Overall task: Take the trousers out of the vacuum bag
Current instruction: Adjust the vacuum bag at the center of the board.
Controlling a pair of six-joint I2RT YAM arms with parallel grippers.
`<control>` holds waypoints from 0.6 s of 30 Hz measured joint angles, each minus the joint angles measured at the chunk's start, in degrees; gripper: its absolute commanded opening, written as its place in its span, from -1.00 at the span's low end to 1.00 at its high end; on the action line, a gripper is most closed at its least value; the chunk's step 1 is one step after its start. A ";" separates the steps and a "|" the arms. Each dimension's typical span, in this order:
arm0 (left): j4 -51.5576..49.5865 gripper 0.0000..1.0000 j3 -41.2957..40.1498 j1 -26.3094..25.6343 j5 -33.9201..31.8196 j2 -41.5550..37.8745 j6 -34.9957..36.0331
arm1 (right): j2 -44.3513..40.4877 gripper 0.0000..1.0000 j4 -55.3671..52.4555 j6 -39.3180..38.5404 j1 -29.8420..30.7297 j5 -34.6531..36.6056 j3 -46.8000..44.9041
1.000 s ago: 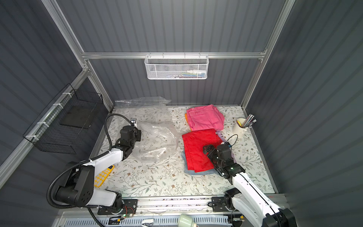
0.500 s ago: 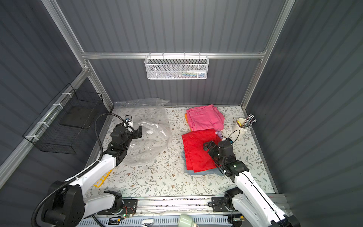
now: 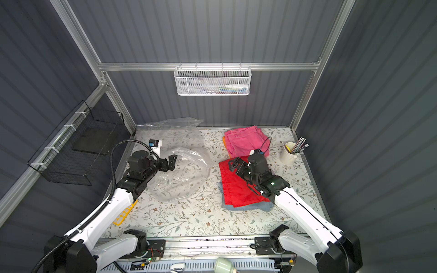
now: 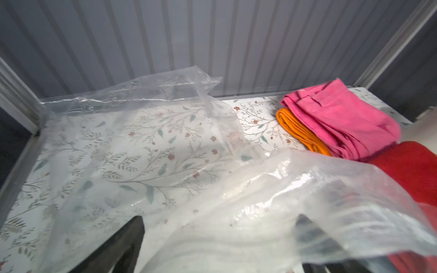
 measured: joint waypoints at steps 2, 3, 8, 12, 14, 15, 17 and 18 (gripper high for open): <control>-1.81 0.99 0.17 0.00 3.39 -0.11 -0.87 | 2.93 0.98 0.85 -0.57 1.73 -0.17 3.04; -2.67 0.99 0.22 0.00 5.03 -0.13 -1.49 | 4.28 0.98 1.31 -0.92 2.54 -0.24 4.48; -6.12 0.99 0.24 0.00 11.19 -2.64 -3.48 | 9.99 0.98 3.08 -2.43 4.55 -1.01 10.80; -8.63 0.99 0.87 0.00 15.26 -6.27 -3.87 | 14.51 0.98 3.58 -4.48 4.42 -0.57 15.96; -9.40 0.99 1.16 0.00 16.94 -7.48 -4.07 | 16.83 0.98 3.58 -5.42 4.13 -0.52 18.27; -9.68 0.99 1.33 0.00 17.75 -7.89 -4.22 | 17.88 0.98 3.74 -5.70 3.91 -0.61 19.04; -10.10 1.00 1.70 0.00 19.21 -8.44 -4.42 | 19.45 0.98 3.74 -6.12 3.41 -0.81 19.39; -10.32 1.00 1.77 0.00 19.71 -8.61 -4.50 | 19.91 0.98 3.43 -6.14 3.19 -0.81 19.32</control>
